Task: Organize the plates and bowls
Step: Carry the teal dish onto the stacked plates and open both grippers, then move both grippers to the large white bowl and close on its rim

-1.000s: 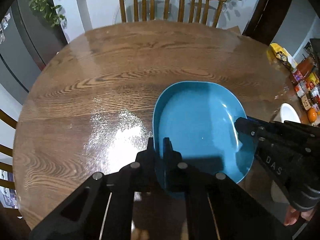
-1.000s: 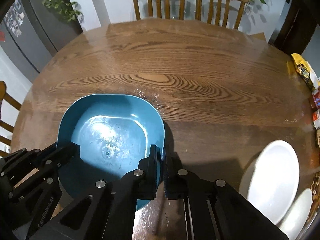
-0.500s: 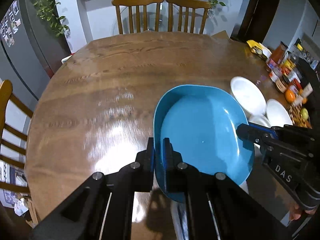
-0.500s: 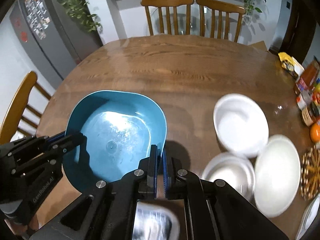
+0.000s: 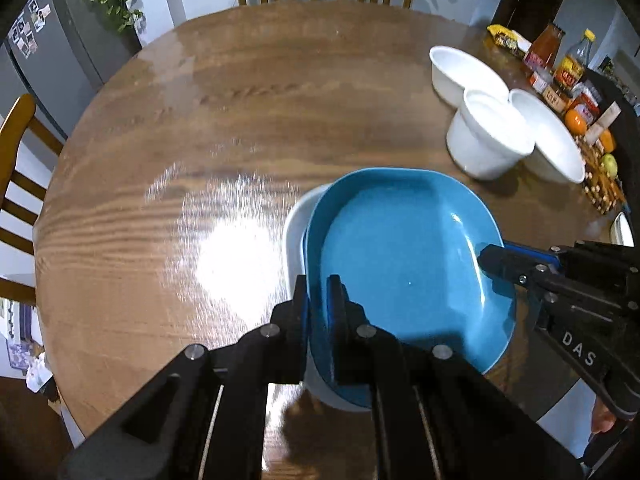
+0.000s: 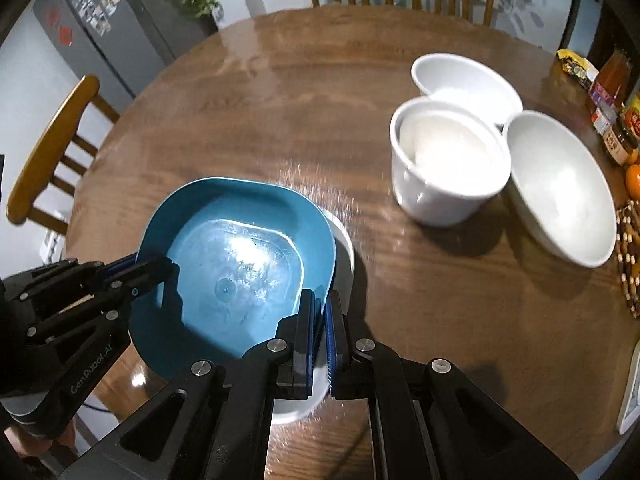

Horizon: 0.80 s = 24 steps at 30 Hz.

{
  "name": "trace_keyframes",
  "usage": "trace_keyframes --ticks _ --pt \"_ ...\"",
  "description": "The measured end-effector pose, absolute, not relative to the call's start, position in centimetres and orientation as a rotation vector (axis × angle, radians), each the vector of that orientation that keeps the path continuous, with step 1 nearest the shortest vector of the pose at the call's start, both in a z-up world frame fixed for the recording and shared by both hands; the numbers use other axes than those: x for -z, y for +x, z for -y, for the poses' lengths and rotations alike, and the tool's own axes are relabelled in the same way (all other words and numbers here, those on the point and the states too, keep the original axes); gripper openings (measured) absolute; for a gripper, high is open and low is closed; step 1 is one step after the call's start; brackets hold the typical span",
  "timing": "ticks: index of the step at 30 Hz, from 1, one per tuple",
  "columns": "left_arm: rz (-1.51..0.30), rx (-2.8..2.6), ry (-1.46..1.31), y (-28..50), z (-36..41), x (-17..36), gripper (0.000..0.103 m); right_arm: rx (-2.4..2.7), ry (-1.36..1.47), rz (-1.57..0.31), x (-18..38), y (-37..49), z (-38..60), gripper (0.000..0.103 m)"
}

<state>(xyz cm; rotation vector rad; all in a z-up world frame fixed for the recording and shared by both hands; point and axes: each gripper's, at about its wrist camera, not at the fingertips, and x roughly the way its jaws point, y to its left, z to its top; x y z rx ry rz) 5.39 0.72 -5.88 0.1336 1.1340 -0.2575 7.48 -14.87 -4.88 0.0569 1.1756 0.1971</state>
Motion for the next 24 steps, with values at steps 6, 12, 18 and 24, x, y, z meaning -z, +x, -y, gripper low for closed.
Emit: trace_keyframes --ticks 6,12,18,24 --pt "-1.138 0.230 0.139 5.1 -0.5 7.1 0.009 -0.215 0.012 -1.187 5.7 7.2 14.1 0.006" --pt "-1.115 0.209 0.143 4.8 0.1 7.6 0.015 -0.206 -0.025 -1.133 5.4 7.2 13.7 0.007" --pt "-1.089 0.192 0.143 3.5 -0.2 6.8 0.036 -0.207 0.002 -1.123 5.0 6.1 15.0 0.010" --pt "-1.006 0.174 0.161 3.7 -1.0 5.0 0.070 -0.184 0.072 -1.072 3.7 5.4 16.5 0.014"
